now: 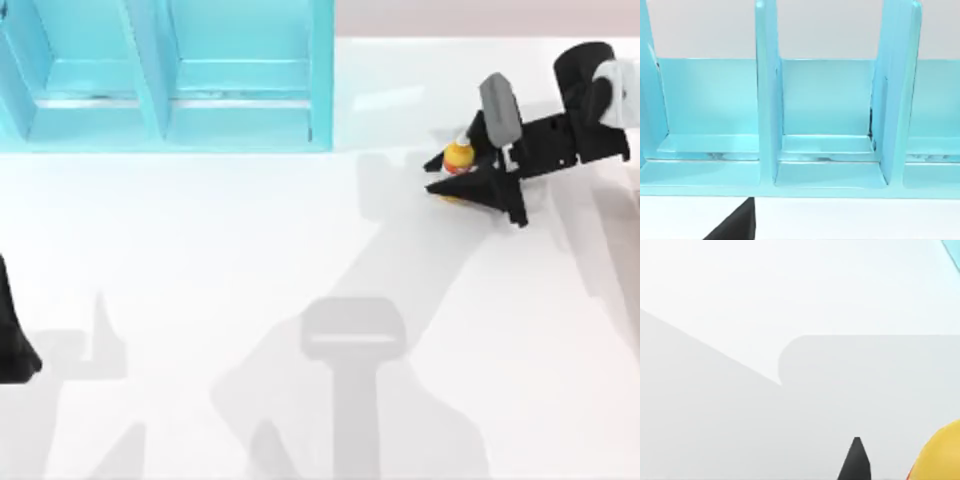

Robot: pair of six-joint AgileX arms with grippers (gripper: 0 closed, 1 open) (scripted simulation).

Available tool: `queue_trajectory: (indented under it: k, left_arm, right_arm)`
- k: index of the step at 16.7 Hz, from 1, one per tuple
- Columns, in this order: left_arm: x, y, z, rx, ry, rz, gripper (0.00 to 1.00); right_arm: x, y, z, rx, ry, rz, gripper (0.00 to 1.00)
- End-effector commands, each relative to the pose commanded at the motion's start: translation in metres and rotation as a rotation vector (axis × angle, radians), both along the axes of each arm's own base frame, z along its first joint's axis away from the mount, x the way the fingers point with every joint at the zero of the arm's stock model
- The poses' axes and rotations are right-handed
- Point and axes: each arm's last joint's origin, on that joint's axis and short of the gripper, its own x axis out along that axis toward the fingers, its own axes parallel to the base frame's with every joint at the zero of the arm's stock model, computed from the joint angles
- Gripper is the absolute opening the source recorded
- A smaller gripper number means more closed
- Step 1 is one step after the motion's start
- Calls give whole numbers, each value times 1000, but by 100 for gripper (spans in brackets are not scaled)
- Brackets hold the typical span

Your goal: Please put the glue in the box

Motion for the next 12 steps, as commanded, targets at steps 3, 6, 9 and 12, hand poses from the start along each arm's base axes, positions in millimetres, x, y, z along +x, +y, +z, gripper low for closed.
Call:
queue_trajectory:
  k: [3,6,9,12]
  left_arm:
    - [0,0,0,0,0,0,100]
    - [0,0,0,0,0,0,100]
    - [0,0,0,0,0,0,100]
    - [0,0,0,0,0,0,100]
  right_arm:
    - [0,0,0,0,0,0,0]
    - [0,-2,0,0,1,-5,0]
    - [2,-4,13,4,-3,-7,0]
    - [4,-2,46,7,-11,-2,0]
